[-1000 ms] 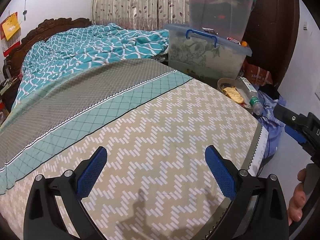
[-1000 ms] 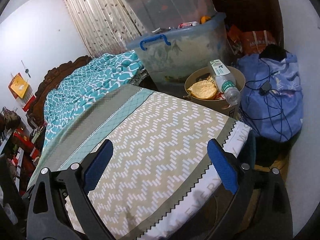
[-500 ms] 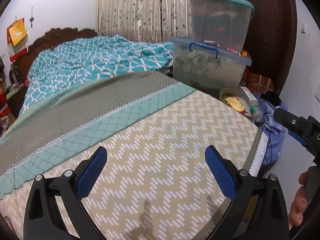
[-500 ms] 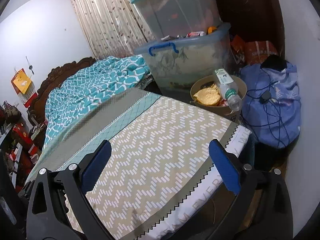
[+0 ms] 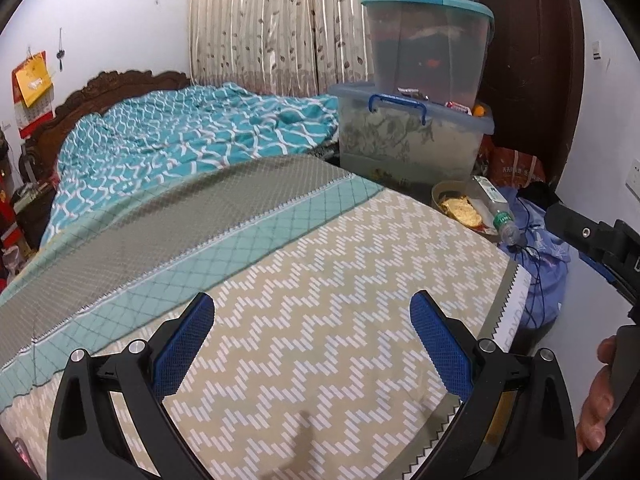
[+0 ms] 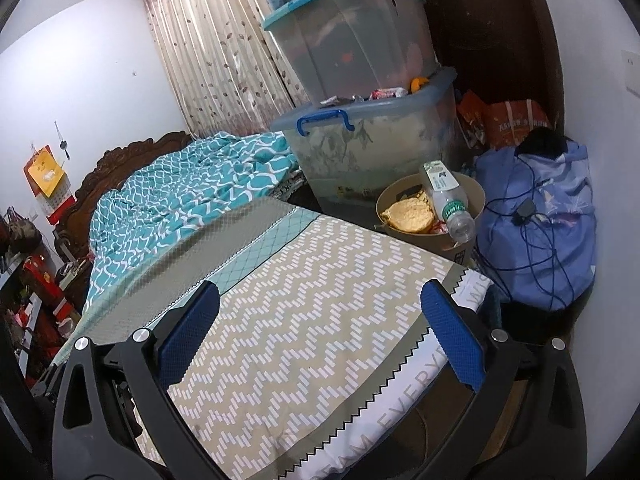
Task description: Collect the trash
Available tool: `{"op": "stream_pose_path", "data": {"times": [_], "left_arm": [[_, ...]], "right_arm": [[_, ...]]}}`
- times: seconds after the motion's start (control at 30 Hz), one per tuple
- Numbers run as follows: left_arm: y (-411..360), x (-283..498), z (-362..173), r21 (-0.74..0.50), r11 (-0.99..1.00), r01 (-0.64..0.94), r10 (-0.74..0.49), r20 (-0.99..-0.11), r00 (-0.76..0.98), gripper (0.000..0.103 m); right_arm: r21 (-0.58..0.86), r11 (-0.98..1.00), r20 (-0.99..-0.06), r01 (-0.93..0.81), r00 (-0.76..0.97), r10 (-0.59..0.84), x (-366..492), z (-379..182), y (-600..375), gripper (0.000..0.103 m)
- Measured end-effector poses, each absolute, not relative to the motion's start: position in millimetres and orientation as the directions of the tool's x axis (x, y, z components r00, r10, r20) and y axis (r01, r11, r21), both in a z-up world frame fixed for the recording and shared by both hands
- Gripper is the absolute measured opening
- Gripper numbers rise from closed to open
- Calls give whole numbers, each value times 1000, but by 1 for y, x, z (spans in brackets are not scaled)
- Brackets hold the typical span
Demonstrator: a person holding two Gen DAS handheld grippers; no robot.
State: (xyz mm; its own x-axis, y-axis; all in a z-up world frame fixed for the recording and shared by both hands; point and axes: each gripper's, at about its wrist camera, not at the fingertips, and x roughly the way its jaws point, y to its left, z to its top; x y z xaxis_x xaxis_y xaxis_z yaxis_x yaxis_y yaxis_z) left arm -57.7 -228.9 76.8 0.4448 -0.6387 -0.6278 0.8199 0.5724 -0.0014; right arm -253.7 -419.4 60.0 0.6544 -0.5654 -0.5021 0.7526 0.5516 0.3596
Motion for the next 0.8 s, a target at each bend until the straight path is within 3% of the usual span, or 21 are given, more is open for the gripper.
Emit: {"op": "stream_pose_path", "data": {"times": [0.2, 0.8], "left_arm": [[-237, -53, 64, -126, 536, 835, -637, -709, 302, 94], [-237, -51, 56, -48, 612, 790, -569, -720, 397, 94]], "right_arm": [[380, 535, -517, 755, 653, -553, -257, 50, -426, 99], [397, 521, -560, 755, 649, -514, -251, 34, -436, 100]]}}
